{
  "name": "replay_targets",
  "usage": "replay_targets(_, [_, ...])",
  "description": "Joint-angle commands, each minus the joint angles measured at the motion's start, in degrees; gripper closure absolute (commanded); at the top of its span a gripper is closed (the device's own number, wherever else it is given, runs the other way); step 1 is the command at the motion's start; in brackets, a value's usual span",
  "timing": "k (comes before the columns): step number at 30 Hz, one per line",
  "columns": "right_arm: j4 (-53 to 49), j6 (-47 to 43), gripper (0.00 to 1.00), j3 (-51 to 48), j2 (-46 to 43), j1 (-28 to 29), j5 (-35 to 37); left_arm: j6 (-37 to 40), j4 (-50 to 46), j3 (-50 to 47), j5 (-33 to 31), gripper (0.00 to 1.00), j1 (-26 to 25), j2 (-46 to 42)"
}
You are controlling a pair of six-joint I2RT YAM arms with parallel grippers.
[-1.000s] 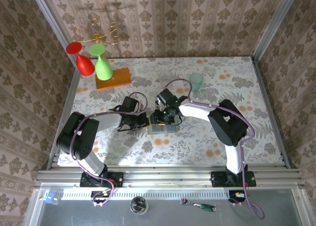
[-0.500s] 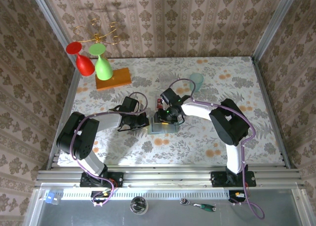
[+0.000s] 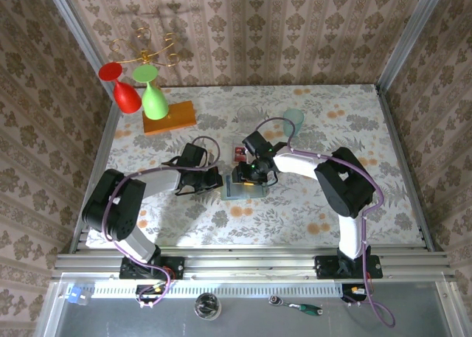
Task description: Take the credit cards out of the card holder
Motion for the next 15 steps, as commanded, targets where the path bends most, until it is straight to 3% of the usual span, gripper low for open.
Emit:
replay_targets(1, [0.47, 0.69, 0.54, -1.51, -1.67, -0.6, -0.42, -1.11, -1.54, 2.16, 0.59, 0.95, -0.07, -1.74])
replay_targets(8, [1.84, 1.04, 0.54, -2.46, -1.66, -1.18, -1.56, -3.1, 0.47, 3.31, 2.54, 0.84, -1.06, -0.78])
replay_targets(15, [3.46, 1.55, 0.55, -3.54, -1.63, -1.91, -2.89, -5.03, 3.07, 2.98, 4.21, 0.8, -1.35, 1.29])
